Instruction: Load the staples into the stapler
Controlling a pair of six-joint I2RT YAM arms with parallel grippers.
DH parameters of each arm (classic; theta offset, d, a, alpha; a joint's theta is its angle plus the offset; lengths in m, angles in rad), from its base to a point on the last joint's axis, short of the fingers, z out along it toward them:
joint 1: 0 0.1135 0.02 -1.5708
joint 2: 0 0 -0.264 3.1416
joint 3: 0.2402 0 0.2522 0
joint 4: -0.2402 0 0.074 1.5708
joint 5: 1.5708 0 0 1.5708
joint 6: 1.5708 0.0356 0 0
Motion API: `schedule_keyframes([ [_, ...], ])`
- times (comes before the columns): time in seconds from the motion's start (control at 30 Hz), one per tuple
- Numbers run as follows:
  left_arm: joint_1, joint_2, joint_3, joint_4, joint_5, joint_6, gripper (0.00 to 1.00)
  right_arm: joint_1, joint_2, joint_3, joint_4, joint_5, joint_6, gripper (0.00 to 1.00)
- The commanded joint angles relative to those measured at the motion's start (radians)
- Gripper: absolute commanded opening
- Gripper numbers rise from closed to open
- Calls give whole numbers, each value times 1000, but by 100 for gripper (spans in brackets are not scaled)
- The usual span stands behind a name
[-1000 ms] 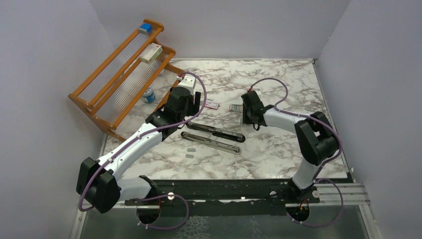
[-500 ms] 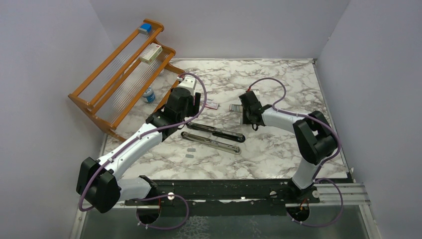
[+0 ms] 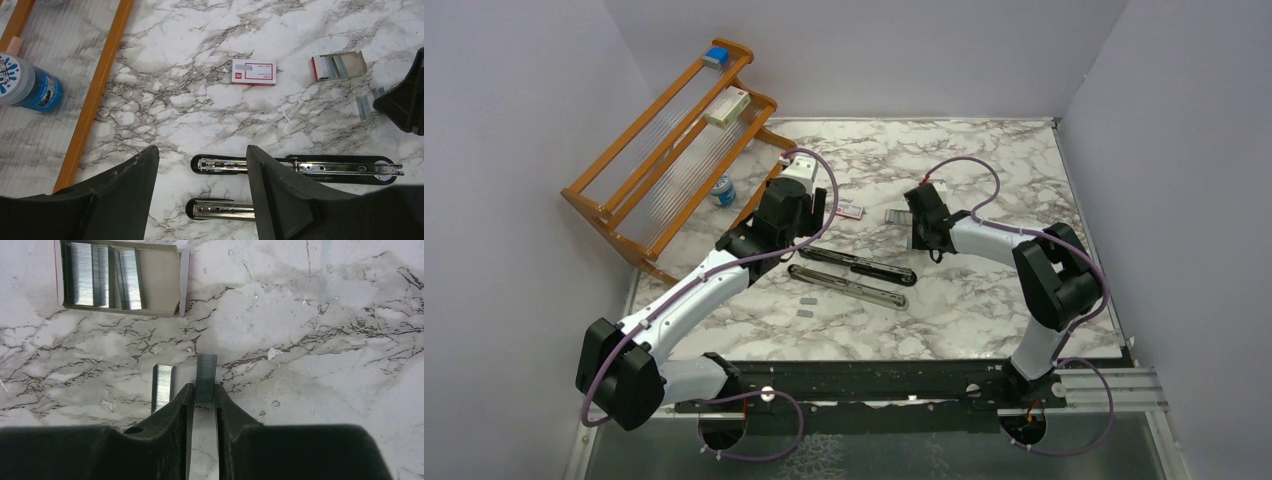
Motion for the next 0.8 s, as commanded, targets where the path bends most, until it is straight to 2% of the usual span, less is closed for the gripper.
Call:
schedule_keyframes([
  [0.0,2,-26,-10,17,8,0,67,6,-8,-33,-51,23,15,22],
  [0.27,2,-23,-9,17,17,2,68,6,-49,-58,-46,33,17,13],
  [0.43,2,-28,-5,18,75,10,71,5,-153,-84,-1,-14,-27,11],
  [0.57,2,-62,3,57,140,7,72,6,-350,-119,87,-162,-144,10],
  [0.77,2,-158,44,121,282,-32,76,6,-688,-220,288,-514,-246,9],
])
